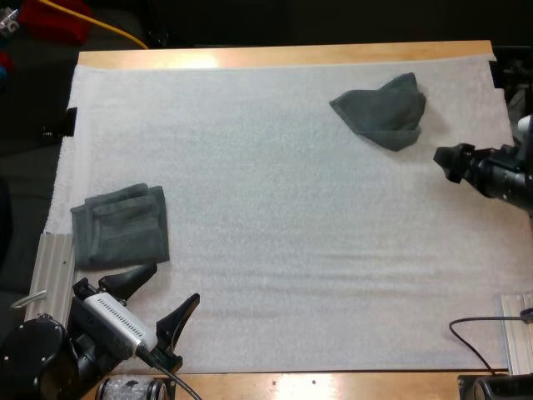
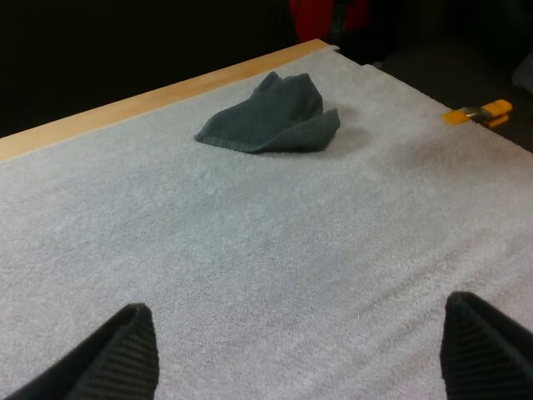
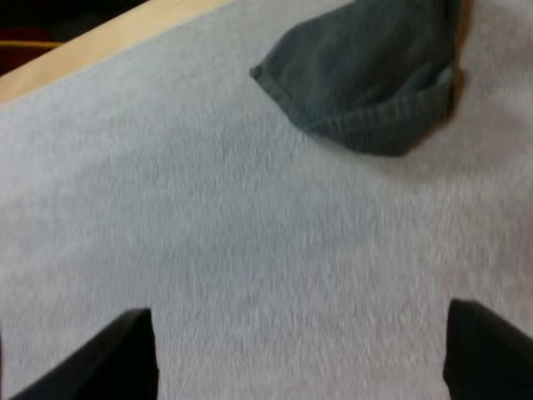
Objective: Pick towel from pile, fold and stack
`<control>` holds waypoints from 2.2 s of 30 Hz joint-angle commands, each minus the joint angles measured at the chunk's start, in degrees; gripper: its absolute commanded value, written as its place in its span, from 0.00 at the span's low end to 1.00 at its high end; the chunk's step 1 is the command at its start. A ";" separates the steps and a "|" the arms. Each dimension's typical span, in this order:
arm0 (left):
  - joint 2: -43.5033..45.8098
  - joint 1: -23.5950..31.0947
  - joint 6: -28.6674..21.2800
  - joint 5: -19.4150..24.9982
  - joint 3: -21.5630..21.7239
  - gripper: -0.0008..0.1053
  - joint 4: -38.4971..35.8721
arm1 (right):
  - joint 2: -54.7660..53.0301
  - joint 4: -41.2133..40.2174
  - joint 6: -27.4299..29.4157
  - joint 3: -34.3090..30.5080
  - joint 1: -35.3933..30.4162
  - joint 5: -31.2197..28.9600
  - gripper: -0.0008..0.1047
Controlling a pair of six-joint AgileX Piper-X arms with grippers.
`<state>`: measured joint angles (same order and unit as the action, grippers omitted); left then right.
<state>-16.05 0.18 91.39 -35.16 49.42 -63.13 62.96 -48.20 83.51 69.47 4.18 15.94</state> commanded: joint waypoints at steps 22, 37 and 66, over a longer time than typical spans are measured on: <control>-0.12 -0.18 -0.04 -0.55 0.40 0.66 -0.20 | 19.63 15.98 -12.44 0.62 3.36 -0.69 0.66; -0.12 -0.18 -0.04 -0.64 0.40 0.66 -3.23 | 30.81 25.96 -23.31 1.57 4.19 -5.32 0.66; -0.12 -0.18 -0.04 -0.64 0.40 0.66 -3.23 | 49.13 40.54 -36.19 4.34 4.09 -7.78 0.59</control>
<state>-16.05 0.18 91.39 -35.22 49.49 -66.39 111.52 -7.45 47.53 73.71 8.37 7.79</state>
